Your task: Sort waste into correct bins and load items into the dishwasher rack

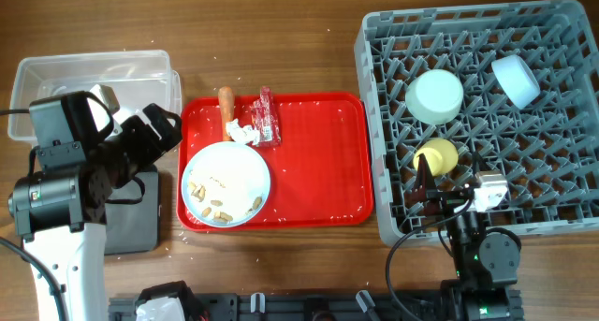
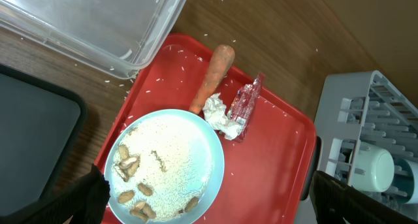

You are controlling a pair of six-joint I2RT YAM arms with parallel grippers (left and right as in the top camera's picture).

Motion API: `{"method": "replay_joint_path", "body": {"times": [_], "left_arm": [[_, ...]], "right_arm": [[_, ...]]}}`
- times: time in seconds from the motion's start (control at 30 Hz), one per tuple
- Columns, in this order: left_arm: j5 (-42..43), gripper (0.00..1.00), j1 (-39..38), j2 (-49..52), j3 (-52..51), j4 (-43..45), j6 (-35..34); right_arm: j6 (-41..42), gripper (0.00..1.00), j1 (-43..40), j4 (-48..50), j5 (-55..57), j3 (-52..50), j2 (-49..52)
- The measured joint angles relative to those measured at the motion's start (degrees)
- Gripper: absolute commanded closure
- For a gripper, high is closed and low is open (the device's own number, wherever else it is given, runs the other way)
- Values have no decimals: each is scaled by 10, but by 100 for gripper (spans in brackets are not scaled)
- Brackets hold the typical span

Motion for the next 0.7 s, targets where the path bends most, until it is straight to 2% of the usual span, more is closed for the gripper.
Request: {"method": "replay_joint_path", "body": {"times": [0.53, 0.6, 0.7], "left_arm": [[-9, 0, -19, -5, -6, 13, 0], [-29, 0, -38, -25, -30, 77, 2], [-48, 0, -76, -94, -124, 273, 15]], "right_arm": [[0, 0, 0, 0, 0, 0, 0], [0, 0, 0, 0, 0, 0, 0], [0, 0, 0, 1, 0, 0, 0]]}}
